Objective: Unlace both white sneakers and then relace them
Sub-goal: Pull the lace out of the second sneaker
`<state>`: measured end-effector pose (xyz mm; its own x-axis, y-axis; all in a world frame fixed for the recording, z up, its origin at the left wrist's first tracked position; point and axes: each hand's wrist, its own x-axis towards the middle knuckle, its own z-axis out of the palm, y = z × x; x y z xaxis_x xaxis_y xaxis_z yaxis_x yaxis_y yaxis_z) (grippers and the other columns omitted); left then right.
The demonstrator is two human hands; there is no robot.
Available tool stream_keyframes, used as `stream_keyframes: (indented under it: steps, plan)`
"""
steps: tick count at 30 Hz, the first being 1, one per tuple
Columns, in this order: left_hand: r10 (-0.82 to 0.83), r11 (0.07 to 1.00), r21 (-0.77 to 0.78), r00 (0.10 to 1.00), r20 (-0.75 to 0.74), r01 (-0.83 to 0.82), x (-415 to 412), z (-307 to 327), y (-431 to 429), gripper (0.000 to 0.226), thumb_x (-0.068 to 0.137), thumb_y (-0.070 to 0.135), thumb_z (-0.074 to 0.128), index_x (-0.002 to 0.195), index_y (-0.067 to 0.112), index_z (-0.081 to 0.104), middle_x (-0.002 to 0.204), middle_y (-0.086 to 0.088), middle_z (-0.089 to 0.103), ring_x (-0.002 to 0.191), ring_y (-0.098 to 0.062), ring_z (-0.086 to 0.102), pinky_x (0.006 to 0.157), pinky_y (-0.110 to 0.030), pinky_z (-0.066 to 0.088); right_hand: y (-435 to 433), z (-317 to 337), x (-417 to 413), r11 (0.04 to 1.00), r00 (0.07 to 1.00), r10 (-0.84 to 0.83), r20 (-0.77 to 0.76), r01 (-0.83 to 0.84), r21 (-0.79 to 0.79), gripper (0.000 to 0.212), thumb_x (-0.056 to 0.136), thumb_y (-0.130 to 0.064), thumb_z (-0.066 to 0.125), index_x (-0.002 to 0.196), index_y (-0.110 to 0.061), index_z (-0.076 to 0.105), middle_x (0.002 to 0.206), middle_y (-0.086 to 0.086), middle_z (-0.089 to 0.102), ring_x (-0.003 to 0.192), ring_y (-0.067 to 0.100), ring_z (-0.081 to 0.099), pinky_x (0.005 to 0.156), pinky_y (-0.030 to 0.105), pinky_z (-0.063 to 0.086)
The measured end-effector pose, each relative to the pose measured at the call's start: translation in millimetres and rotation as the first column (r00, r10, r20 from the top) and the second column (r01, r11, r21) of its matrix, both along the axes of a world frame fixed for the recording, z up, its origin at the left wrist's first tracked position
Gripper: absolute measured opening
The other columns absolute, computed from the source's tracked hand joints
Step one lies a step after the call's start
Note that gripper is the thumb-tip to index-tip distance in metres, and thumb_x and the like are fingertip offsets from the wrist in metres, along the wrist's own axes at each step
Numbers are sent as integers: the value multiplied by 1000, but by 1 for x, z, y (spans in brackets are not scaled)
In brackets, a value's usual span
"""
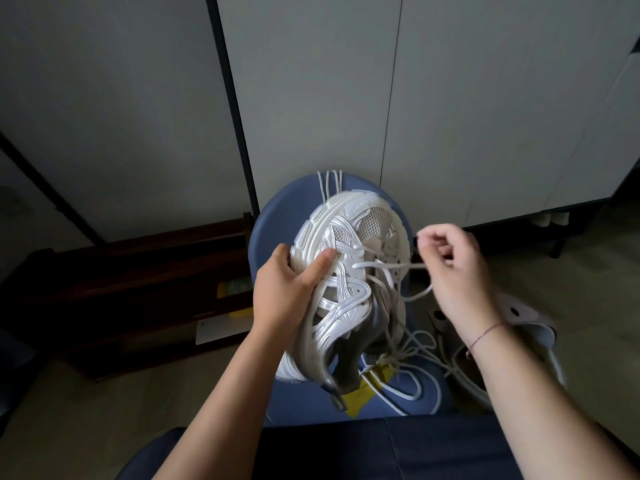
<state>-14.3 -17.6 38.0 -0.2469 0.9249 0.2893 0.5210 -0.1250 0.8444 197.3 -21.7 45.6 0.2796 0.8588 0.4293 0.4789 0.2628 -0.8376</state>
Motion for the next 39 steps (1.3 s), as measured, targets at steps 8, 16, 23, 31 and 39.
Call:
stream_keyframes:
  steps: [8, 16, 23, 31, 39]
  plan:
    - [-18, 1000, 2, 998, -60, 18, 4, 0, -3, 47, 74, 64, 67, 71, 22, 44, 65, 10, 56, 56, -3, 51, 49, -20, 33, -9, -11, -37, 986, 900, 55, 433, -116, 117, 37, 81, -55, 51, 66, -22, 57, 80, -11, 46, 76, 14, 51, 68, 29, 37]
    - [-10, 999, 43, 1000, 21, 9, -5, 0, 1, 48, 76, 58, 69, 76, 13, 54, 68, 6, 62, 59, 5, 56, 49, -12, 40, 1, 1, 1, 994, 974, -47, -222, 67, 83, 33, 88, -37, 55, 62, -19, 45, 55, -9, 40, 54, 6, 32, 55, 29, 29]
    - [-5, 999, 32, 1000, 2, 5, -1, 0, 1, 47, 76, 59, 69, 76, 15, 52, 68, 9, 61, 60, 7, 56, 48, -11, 39, 3, -10, -8, 999, 992, -22, 128, 17, 45, 18, 77, -47, 53, 80, -29, 55, 93, 3, 54, 89, 20, 51, 81, 36, 43]
    - [-10, 1000, 24, 998, -67, 11, 3, -2, -3, 68, 70, 70, 64, 78, 4, 48, 63, 1, 56, 54, -13, 47, 51, -31, 37, -12, -5, -39, 987, 917, 45, 396, -101, 123, 47, 87, -62, 34, 75, -21, 53, 85, -10, 45, 83, 4, 38, 71, 22, 26]
    - [9, 1000, 20, 998, -65, -7, 3, 1, -3, 62, 69, 69, 63, 72, 11, 42, 60, 8, 49, 52, -7, 43, 47, -23, 32, -11, -3, -32, 982, 955, 44, 295, -95, 160, 49, 87, -60, 39, 63, -19, 50, 71, -12, 47, 73, 11, 48, 68, 32, 40]
